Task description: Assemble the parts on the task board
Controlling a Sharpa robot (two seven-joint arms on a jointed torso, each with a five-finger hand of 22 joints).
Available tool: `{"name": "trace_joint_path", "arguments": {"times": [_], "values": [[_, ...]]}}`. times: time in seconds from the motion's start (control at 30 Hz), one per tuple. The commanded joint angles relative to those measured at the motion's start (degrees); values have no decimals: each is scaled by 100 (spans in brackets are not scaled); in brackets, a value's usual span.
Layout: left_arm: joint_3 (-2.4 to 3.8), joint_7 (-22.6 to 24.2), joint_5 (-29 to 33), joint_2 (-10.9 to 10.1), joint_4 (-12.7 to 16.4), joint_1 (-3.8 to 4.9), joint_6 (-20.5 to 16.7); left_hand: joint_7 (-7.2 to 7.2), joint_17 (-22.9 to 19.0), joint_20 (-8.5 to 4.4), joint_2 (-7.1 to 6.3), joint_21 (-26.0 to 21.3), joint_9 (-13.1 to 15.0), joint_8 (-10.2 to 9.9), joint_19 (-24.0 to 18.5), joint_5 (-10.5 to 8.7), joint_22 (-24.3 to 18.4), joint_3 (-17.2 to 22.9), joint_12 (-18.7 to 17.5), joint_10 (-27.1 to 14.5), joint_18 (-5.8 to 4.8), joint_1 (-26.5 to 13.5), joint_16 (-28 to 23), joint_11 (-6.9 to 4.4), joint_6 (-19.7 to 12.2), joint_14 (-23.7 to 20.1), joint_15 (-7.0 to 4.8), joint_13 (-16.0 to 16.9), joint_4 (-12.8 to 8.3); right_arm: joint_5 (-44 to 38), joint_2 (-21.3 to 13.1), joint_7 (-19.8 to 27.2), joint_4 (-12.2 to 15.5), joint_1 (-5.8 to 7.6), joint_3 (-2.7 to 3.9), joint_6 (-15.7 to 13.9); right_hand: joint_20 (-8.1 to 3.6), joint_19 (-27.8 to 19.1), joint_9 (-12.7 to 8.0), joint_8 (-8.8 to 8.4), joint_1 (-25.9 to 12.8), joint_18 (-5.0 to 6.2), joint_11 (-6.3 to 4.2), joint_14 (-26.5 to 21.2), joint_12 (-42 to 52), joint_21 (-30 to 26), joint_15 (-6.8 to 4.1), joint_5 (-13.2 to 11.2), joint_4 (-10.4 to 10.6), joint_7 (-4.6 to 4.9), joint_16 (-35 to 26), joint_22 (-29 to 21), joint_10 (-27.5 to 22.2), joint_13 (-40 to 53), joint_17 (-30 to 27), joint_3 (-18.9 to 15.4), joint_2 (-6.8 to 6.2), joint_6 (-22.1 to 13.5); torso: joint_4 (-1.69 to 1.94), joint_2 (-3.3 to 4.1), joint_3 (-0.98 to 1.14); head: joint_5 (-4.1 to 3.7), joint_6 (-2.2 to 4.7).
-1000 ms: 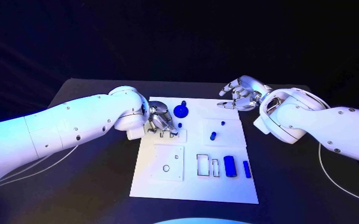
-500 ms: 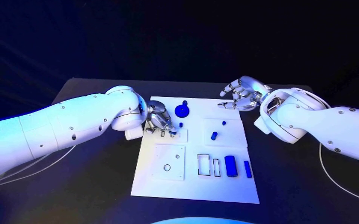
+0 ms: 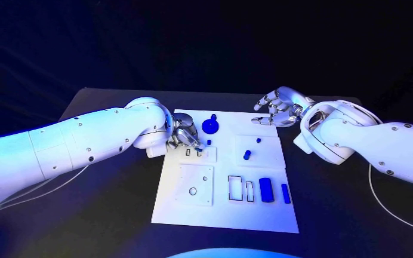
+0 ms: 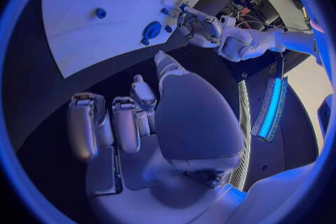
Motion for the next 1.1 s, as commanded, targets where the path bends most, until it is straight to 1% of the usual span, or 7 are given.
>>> {"name": "trace_joint_path", "arguments": {"times": [0.03, 0.17, 0.33, 0.57, 0.77, 1.0, 1.1], "values": [[0, -42, -307, 21, 9, 2, 11, -283, 627, -7, 15, 40, 1410, 347, 48, 3, 20, 780, 34, 51, -59, -81, 22, -13, 322, 387, -53, 23, -738, -62, 5, 25, 1, -4, -1, 84, -12, 245, -5, 23, -33, 43, -17, 442, -5, -28, -18, -5, 19, -16, -19, 1162, -12, -5, 900, 26, 14, 37, -1, 3, -1, 3, -7], [-7, -52, -397, 39, 18, 1, 51, -297, 639, -17, 23, 49, 1455, 382, 69, 3, 43, 792, 61, 76, -64, -128, 29, -26, 340, 391, -64, 54, -749, -62, 4, 26, 3, -4, -1, 85, -12, 245, -5, 23, -33, 43, -17, 442, -5, -28, -18, -5, 19, -16, -19, 1162, -12, -5, 900, 26, 14, 37, 4, 1, -5, 11, -23], [-22, -72, -488, 72, 25, 1, 174, -319, 660, -30, 32, 49, 1527, 441, 79, 0, 48, 792, 85, 101, -66, -206, 41, -43, 369, 397, -79, 80, -753, -62, 5, 27, 7, -4, -1, 91, -13, 247, -8, 25, -54, 42, -17, 443, 0, -26, -18, -2, 17, -16, -16, 1163, -9, -2, 906, 25, 13, 31, 5, -2, -4, 18, -40], [-35, -87, -606, 92, 36, -1, 292, -324, 667, -34, 33, 53, 1547, 455, 87, -2, 59, 788, 81, 100, -68, -232, 45, -48, 375, 399, -84, 71, -752, -62, 6, 29, 3, -6, -2, 105, -13, 247, -8, 25, -54, 42, -17, 443, 0, -26, -18, -2, 17, -16, -16, 1163, -9, -2, 906, 25, 13, 31, 3, -5, -8, 26, -56], [-51, -88, -693, 115, 29, -3, 306, -337, 691, -43, 45, 53, 1595, 480, 96, -7, 67, 760, 89, 114, -71, -319, 58, -58, 385, 405, -93, 77, -725, -62, 10, 31, -1, -9, -2, 123, -13, 247, -8, 25, -54, 42, -17, 443, 0, -26, -18, -2, 17, -16, -16, 1163, -9, -2, 906, 25, 13, 31, 11, -3, -7, 24, -64], [-68, -89, -731, 125, 45, -7, 325, -340, 688, -44, 50, 55, 1602, 483, 100, -6, 73, 757, 86, 115, -72, -330, 56, -60, 388, 404, -94, 71, -722, -62, 25, 35, -17, -13, -2, 137, -13, 247, -11, 28, -69, 42, -17, 443, 3, -28, -18, 1, 15, -16, -16, 1163, -6, 0, 906, 27, 15, 26, 2, -3, -8, 40, -80], [-72, -90, -732, 119, 65, -9, 343, -346, 704, -45, 57, 57, 1608, 486, 105, -3, 80, 760, 126, 144, -74, -328, 64, -65, 392, 408, -97, 137, -729, -62, 28, 36, -21, -15, -2, 141, -13, 247, -11, 28, -69, 42, -17, 443, 3, -28, -18, 1, 15, -16, -16, 1163, -6, 0, 906, 27, 15, 26, 9, -2, -10, 12, -82]]}}
